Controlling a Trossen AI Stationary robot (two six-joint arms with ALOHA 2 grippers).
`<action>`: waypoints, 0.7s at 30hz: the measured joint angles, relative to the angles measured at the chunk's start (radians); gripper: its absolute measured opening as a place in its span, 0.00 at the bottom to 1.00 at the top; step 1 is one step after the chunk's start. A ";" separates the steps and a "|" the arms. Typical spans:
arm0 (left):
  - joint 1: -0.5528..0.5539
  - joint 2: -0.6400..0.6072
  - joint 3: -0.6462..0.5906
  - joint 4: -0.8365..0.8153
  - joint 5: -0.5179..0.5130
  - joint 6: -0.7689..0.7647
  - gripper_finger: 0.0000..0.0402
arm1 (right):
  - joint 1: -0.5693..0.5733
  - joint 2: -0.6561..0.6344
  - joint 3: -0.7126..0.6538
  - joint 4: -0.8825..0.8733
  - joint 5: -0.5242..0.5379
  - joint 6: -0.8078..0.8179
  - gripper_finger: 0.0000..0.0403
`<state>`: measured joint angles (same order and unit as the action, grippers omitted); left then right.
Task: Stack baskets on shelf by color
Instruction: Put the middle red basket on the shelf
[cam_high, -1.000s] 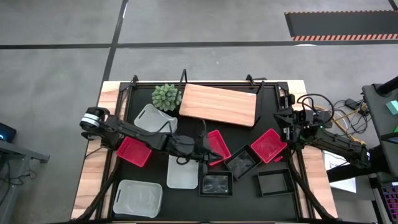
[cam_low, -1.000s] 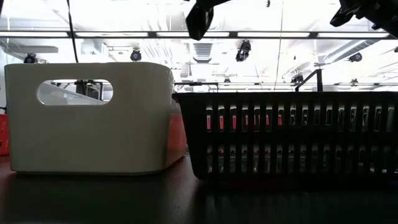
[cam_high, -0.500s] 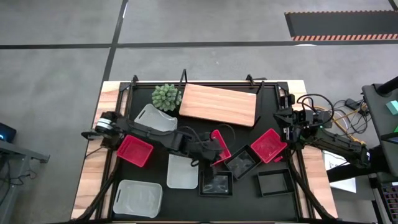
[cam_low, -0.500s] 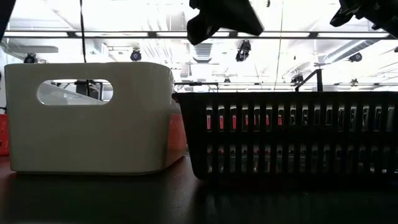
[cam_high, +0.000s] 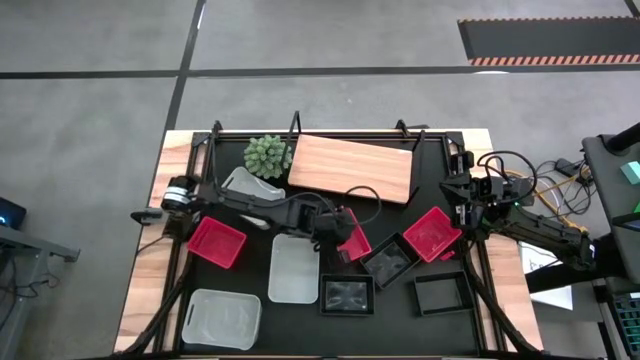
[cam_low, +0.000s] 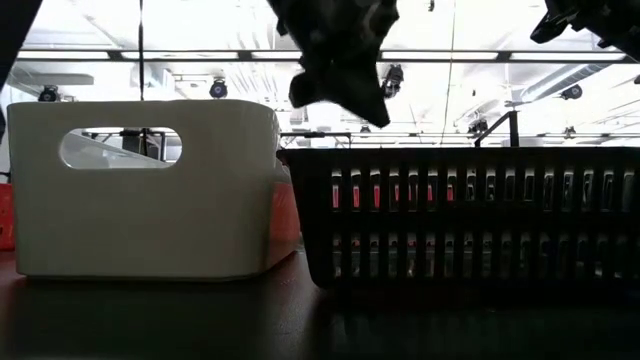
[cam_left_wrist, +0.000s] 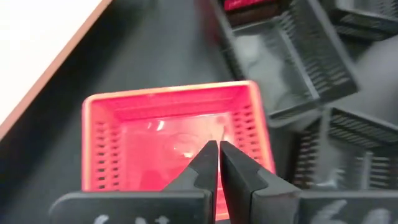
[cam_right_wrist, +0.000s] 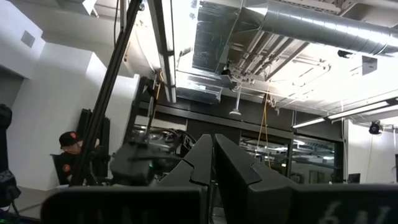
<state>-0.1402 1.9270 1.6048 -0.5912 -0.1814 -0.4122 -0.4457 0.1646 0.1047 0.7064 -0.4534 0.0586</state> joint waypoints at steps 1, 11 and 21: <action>0.009 0.000 -0.005 -0.003 0.000 0.000 0.00 | 0.000 0.000 0.000 0.000 0.000 0.000 0.03; 0.065 0.000 -0.077 -0.047 0.000 0.000 0.00 | 0.000 0.000 0.000 -0.025 0.000 -0.024 0.03; 0.099 0.000 -0.159 -0.049 0.001 0.000 0.00 | 0.000 0.000 0.000 -0.024 0.000 -0.028 0.03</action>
<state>-0.0409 1.9269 1.4454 -0.6397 -0.1806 -0.4122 -0.4455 0.1650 0.1047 0.6819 -0.4530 0.0302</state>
